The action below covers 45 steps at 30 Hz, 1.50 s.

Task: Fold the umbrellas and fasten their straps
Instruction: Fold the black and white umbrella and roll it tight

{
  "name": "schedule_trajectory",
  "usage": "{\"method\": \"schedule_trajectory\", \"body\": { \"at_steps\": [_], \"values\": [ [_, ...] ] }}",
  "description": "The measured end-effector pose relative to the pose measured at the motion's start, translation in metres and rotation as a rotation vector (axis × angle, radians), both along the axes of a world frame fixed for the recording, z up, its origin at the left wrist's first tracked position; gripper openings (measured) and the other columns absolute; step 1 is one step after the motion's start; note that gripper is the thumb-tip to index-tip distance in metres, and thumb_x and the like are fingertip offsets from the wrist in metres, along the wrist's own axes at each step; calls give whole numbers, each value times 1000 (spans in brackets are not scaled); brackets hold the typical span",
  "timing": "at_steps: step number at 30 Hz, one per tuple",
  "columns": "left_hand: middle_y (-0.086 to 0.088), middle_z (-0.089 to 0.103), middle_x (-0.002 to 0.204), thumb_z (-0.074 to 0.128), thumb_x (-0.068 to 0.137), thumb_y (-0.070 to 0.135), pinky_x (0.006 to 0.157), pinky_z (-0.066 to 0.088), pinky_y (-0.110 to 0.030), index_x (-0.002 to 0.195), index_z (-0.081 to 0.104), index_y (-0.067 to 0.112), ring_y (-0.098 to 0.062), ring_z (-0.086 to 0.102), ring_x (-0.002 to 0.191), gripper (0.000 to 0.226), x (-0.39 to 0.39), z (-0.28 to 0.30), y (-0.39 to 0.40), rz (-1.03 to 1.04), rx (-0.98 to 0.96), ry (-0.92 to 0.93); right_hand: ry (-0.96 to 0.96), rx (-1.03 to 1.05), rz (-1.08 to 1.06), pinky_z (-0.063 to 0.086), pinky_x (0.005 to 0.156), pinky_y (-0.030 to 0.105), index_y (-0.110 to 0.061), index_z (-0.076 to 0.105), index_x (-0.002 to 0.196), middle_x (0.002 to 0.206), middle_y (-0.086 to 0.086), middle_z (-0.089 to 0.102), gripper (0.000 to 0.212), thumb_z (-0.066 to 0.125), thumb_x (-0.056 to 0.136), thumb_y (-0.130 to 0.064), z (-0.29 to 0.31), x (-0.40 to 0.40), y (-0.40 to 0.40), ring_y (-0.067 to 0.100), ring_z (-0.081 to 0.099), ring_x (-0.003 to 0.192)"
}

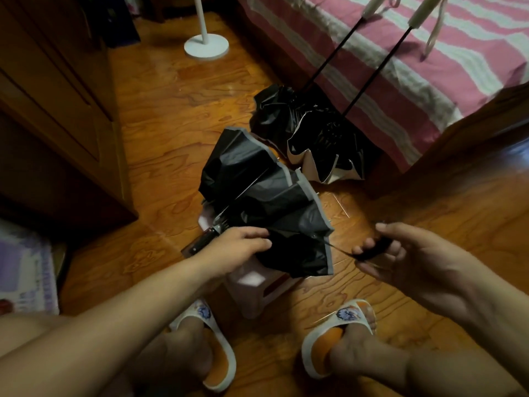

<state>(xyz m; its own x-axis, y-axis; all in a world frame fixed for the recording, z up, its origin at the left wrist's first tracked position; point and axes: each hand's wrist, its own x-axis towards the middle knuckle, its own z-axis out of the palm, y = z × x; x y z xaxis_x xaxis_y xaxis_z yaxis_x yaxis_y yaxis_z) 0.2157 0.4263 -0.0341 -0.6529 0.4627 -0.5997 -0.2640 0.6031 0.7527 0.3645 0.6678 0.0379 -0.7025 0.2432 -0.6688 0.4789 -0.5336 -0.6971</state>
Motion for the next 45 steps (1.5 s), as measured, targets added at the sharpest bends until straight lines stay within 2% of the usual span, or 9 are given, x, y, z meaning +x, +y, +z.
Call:
{"method": "schedule_trajectory", "body": {
  "at_steps": [4,8,13,21,25,30,36,42,45],
  "values": [
    [-1,38,138,69,88,58,116,36,-41,156,36,25,-22,36,136,83,12,-19,6,-295,-297,298,-3,-59,2,61,88,43,-4,62,89,93,15,66,13,64,86,-17,-13,16,-3,29,73,95],
    [10,54,109,76,88,45,97,48,-32,140,56,26,-18,57,115,59,30,-25,25,-27,-80,447,104,-21,-38,62,87,41,-6,62,89,82,12,67,10,63,85,-14,-3,20,-4,28,73,89],
    [-7,57,69,73,94,28,63,45,-24,89,57,42,-12,56,66,22,53,-5,43,289,235,335,42,122,50,58,87,47,-6,58,109,85,12,72,22,62,95,-23,4,21,13,30,75,88],
    [-1,54,67,61,102,18,50,42,-22,117,63,24,-10,47,53,16,116,-17,37,782,361,73,-287,681,463,56,94,46,-19,55,136,127,6,61,39,64,98,-24,-15,30,46,24,60,111],
    [2,52,62,62,101,16,52,41,-23,118,68,15,-9,47,52,18,109,-15,36,817,389,39,-237,581,620,57,95,45,-19,61,125,127,5,64,25,58,103,-29,1,7,32,22,64,110],
    [5,54,59,64,99,14,52,41,-22,110,71,13,-8,48,53,13,101,-13,39,881,431,59,-184,257,469,56,95,49,-16,52,141,141,10,54,53,61,98,-47,-34,-23,6,30,63,113],
    [4,58,66,67,98,16,59,41,-28,112,72,13,-11,50,57,15,96,-24,35,933,443,72,-53,-171,155,63,77,36,-7,57,128,124,23,66,31,63,101,-21,-75,-28,-31,29,73,96],
    [5,59,65,65,99,20,59,42,-25,108,75,18,-10,50,58,13,105,-29,33,905,285,114,112,286,122,62,85,34,-4,62,110,111,18,70,16,65,98,-14,-46,-34,-15,25,75,93],
    [-4,68,86,59,101,21,68,49,-31,116,68,16,-16,60,74,18,110,-19,43,972,484,-171,86,361,203,62,80,36,-4,63,99,105,19,72,13,66,98,-17,-35,-31,0,27,76,88]
  ]
}}
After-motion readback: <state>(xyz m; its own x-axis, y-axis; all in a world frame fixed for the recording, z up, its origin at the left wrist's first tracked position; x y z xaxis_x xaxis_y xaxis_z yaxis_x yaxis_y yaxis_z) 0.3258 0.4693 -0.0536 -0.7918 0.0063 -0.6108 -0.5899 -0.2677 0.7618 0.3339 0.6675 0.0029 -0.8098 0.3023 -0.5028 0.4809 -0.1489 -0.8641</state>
